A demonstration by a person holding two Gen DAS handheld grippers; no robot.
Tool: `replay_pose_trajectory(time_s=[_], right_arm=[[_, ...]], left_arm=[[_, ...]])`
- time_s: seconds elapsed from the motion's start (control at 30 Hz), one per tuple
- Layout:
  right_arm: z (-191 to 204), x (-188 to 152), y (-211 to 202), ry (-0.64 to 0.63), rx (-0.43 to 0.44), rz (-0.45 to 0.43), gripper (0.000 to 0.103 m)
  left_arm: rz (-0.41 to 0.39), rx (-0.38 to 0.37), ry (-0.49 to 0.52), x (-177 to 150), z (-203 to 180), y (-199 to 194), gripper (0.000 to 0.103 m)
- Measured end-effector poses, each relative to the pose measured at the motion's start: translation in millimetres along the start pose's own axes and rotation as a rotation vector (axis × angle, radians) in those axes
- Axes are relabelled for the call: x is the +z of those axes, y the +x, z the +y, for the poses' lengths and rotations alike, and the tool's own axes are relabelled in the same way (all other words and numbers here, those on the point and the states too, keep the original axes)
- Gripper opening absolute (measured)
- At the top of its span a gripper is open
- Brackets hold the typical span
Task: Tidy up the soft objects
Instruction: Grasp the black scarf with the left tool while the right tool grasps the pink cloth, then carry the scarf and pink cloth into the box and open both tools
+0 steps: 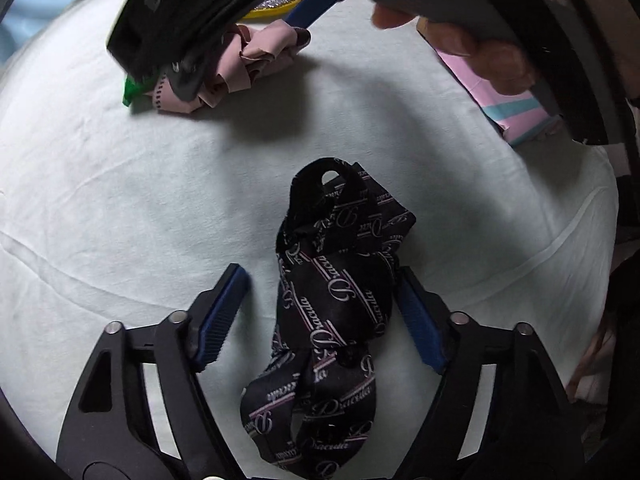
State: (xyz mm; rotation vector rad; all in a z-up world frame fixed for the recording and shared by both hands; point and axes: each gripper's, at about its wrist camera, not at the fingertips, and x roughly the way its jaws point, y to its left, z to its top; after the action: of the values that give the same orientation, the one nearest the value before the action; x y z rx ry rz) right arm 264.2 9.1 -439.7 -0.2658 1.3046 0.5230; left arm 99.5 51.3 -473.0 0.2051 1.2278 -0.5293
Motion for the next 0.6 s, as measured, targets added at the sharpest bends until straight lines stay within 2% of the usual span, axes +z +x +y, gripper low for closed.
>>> replay_pose_trajectory(time_s=[0.17, 0.23, 0.27, 0.33, 0.43, 0.53, 0.6], right_arm=[[3, 6, 11, -0.010, -0.011, 0.027, 0.080], [5, 7, 12, -0.016, -0.012, 0.037, 0.065], [6, 7, 11, -0.021, -0.012, 0.039, 0.061], [12, 6, 10, -0.048, -0.025, 0.040, 0.047], [19, 4, 9, -0.054, -0.025, 0.031, 0.035], [19, 0, 3, -0.034, -0.012, 0.017, 0.025], [18, -3, -3, -0.025, -0.013, 0.003, 0.023]], left_arm=[[-0.004, -0.007, 0.014, 1, 6, -2, 0.042], [0.000, -0.013, 0.015, 2, 8, -3, 0.036], [0.001, -0.018, 0.012, 2, 10, -3, 0.035], [0.003, -0.025, 0.000, 4, 11, -6, 0.031], [0.006, -0.027, -0.020, 4, 16, -9, 0.029], [0.007, -0.022, -0.040, 4, 24, -15, 0.029], [0.005, -0.022, -0.055, 4, 29, -19, 0.028]])
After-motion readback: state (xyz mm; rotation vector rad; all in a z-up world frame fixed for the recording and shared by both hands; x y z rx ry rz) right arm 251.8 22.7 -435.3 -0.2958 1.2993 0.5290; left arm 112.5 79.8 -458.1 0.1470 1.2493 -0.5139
